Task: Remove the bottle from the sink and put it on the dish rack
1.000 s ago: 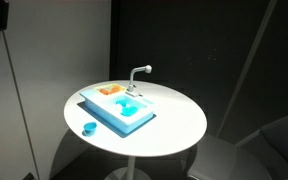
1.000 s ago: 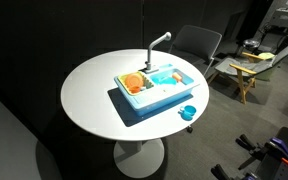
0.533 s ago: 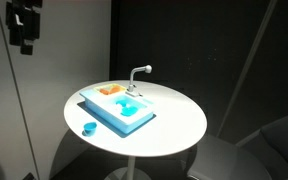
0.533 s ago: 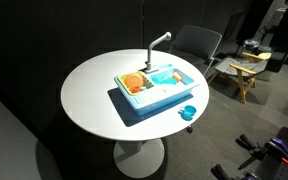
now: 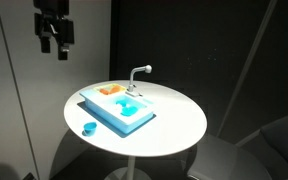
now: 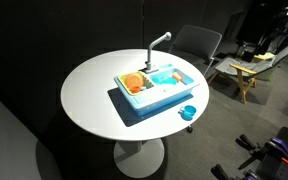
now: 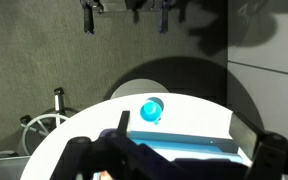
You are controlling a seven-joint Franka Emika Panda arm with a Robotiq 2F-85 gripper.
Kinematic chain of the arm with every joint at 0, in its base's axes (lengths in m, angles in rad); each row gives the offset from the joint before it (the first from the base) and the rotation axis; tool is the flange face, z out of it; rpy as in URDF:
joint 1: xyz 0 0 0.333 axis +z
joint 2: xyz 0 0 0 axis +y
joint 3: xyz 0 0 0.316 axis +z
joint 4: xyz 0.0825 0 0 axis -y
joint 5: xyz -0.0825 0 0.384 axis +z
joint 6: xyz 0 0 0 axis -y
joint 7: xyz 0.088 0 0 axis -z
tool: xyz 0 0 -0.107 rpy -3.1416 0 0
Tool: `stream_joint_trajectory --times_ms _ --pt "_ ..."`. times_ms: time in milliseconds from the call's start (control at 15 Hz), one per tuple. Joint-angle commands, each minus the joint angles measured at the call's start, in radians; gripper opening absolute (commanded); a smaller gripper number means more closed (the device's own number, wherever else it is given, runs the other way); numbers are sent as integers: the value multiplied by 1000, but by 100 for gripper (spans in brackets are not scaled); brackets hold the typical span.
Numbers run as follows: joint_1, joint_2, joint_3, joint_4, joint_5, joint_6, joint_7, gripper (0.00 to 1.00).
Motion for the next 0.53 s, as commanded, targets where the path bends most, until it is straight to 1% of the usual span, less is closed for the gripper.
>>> stream_joint_trajectory --times_ms 0,467 --pt "-7 65 -28 54 -40 50 -78 100" --pt "-9 186 -81 116 -78 166 -239 100"
